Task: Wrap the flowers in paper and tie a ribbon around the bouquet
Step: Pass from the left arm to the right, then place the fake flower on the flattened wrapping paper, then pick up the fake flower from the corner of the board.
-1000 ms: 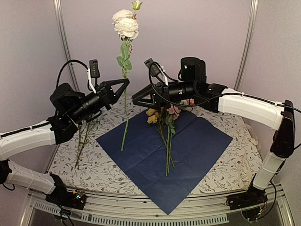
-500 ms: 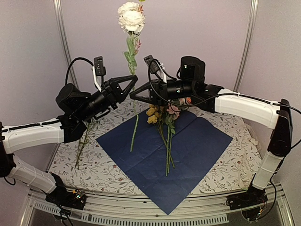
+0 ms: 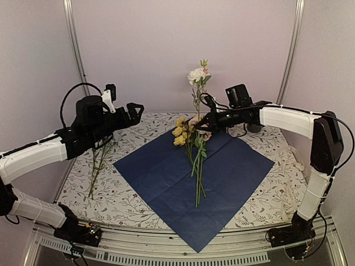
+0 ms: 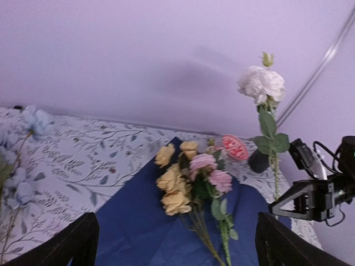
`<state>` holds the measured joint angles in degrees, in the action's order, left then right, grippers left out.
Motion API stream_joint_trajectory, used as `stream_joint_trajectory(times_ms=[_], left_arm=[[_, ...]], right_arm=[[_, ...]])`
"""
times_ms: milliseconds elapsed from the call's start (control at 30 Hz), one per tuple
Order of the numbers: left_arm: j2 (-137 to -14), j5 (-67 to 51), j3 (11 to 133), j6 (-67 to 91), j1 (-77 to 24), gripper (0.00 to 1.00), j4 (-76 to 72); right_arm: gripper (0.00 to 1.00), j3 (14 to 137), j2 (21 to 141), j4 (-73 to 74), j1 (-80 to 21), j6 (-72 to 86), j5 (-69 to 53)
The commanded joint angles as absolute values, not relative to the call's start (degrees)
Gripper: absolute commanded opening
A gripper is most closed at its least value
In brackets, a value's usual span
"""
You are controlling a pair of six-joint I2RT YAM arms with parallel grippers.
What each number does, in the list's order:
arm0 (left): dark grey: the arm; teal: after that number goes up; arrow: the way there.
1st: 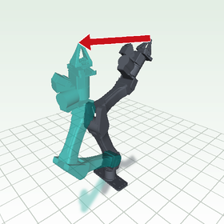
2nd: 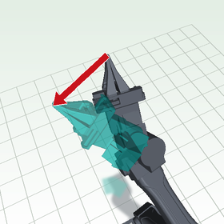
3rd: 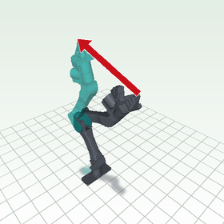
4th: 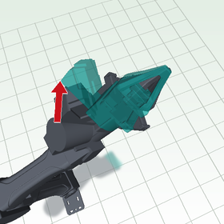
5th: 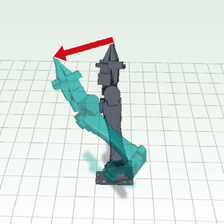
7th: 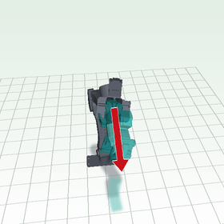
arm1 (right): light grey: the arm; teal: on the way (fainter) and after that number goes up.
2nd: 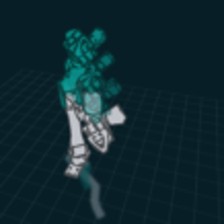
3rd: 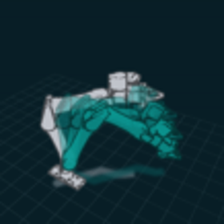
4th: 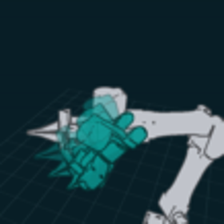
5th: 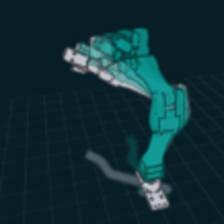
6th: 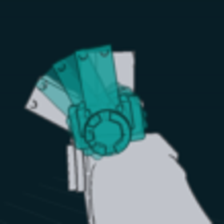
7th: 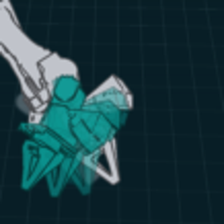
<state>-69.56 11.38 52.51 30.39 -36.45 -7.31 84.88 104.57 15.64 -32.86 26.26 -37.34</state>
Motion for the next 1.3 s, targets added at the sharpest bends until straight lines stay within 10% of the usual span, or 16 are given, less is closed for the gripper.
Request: stream_joint_trajectory(times_ms=[0, 233, 533, 800, 1267], left_arm=[[-70.9, 15.7, 51.63, 32.77, -30.91, 0.99, 8.6], [-71.94, 11.82, 46.77, 34.07, -24.24, 0.99, 9.63], [-78.8, 10.24, 43.94, 32.63, -12.38, 0.98, 10.71], [-93.32, 8.52, 51.2, 27.31, -4.91, 0.5, 10.68], [-106.83, 9.23, 58.82, 26.2, -3.6, 0.15, 11.19]], right_arm=[[0.0, 84.47, 110.83, 26.8, -31.76, 23.88, -31.09], [0.02, 87.84, 116.63, 30.59, -31.73, 22.14, -27.83], [0.34, 87.9, 113.1, 34.15, -31.73, 22.27, -22.25], [0.36, 87.35, 108.86, 36.7, -31.73, 20.28, -20.55], [0.37, 85.35, 106.64, 37.22, -31.74, 19.22, -20.59]])
